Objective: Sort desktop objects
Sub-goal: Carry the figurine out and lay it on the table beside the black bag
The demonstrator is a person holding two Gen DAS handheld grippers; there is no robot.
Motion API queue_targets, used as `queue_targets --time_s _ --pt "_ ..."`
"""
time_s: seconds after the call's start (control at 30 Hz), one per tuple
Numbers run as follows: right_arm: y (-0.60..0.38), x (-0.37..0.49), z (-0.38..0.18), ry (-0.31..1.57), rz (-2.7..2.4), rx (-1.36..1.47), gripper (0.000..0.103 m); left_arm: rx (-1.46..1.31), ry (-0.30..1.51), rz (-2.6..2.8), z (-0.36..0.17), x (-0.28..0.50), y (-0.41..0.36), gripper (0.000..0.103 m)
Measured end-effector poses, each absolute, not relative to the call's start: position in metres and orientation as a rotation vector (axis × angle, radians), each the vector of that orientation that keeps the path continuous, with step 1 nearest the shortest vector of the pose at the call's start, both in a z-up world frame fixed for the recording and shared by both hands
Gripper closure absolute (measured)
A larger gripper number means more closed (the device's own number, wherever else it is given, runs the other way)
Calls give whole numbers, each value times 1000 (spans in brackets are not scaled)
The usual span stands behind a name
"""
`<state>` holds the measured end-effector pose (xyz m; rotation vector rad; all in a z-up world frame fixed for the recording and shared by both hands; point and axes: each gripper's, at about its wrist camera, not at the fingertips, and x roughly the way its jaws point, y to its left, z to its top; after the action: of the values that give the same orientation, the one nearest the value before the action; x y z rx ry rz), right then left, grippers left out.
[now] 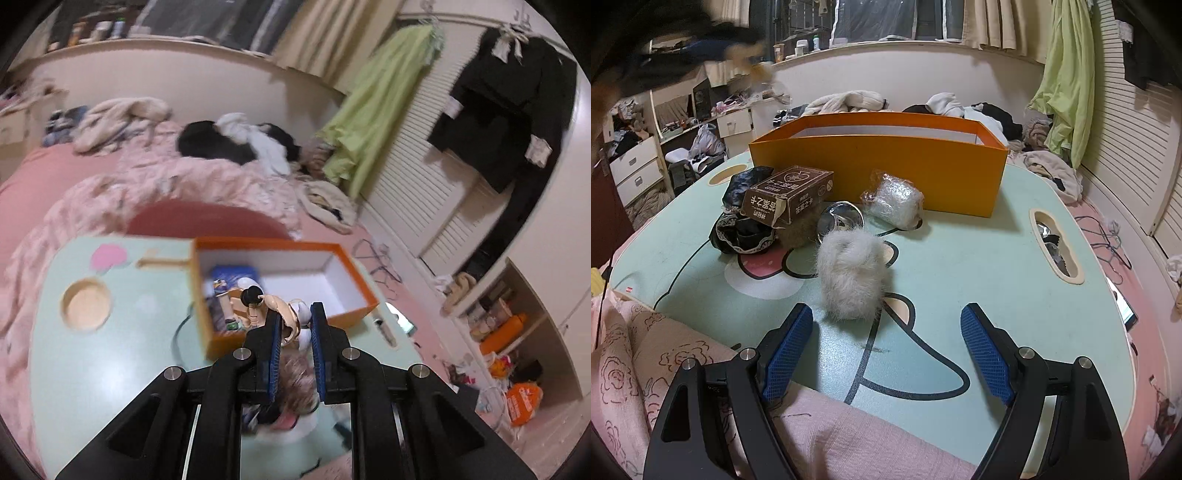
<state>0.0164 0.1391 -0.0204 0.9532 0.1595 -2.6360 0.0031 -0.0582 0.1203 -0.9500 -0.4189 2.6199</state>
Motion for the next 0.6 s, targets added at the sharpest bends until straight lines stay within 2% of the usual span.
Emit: queue_targets --time_s 0.3,0.4,0.47,0.53,0.6 --pt "139 17 -21 160 -2636 953 21 -1133 -314 2640 34 4 -49 89" --pt "138 17 -21 159 -2636 953 21 -1053 -213 2662 30 5 -31 87" --pt "137 16 -21 159 -2636 953 21 -1038 -182 2674 32 9 -27 72" --pt "138 17 -21 159 -2636 953 21 -1031 -194 2659 32 17 -31 48" --pt "137 14 -22 159 -2637 953 21 -1028 -195 2669 32 27 -36 41"
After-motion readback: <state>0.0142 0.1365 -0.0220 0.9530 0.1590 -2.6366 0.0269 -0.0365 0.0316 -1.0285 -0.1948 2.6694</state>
